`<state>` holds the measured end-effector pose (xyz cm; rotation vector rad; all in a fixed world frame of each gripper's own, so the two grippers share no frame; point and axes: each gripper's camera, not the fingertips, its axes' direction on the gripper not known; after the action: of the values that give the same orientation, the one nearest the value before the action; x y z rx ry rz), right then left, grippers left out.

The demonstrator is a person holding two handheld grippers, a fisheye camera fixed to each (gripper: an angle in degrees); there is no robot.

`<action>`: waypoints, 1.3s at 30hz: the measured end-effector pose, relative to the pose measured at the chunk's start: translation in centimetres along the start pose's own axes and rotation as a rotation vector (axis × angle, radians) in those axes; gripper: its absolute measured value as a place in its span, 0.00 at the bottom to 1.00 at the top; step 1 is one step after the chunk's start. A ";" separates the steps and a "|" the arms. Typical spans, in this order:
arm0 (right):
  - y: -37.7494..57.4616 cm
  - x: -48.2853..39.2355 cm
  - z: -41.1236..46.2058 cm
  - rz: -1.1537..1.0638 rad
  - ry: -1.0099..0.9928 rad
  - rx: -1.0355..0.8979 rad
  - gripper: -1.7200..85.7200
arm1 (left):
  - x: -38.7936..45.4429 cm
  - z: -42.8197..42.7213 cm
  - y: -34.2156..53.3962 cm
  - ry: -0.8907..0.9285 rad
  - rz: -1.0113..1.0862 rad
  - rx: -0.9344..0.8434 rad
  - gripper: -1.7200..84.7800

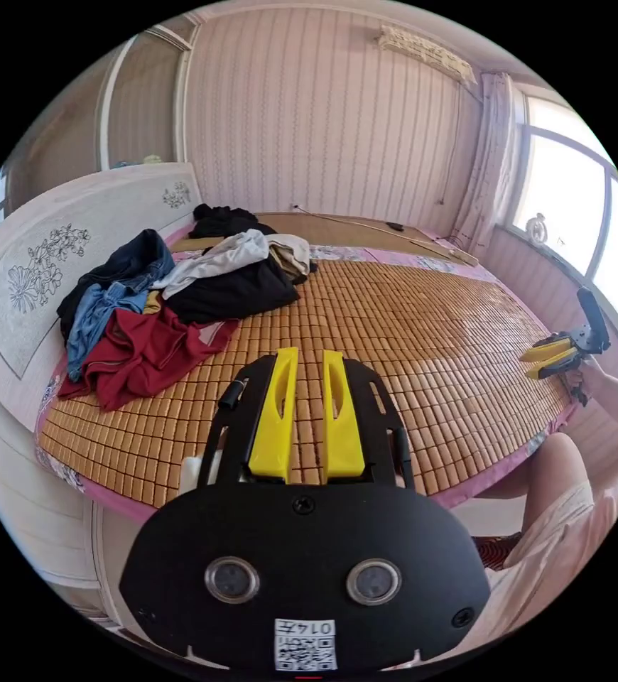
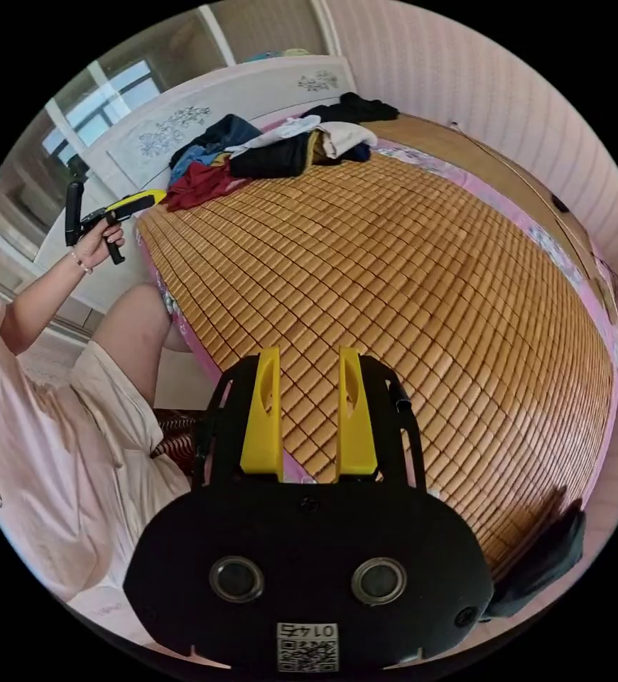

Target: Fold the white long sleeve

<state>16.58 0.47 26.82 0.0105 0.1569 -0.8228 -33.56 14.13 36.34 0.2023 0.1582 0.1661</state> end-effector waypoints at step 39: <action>-27.0 3.5 6.8 -0.074 0.034 -0.042 0.02 | 8.6 11.0 -9.9 0.754 0.009 -0.096 0.01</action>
<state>0.12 -20.96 34.39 -0.0212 0.2079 -0.8935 -21.80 4.06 43.66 0.0356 0.8969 0.2527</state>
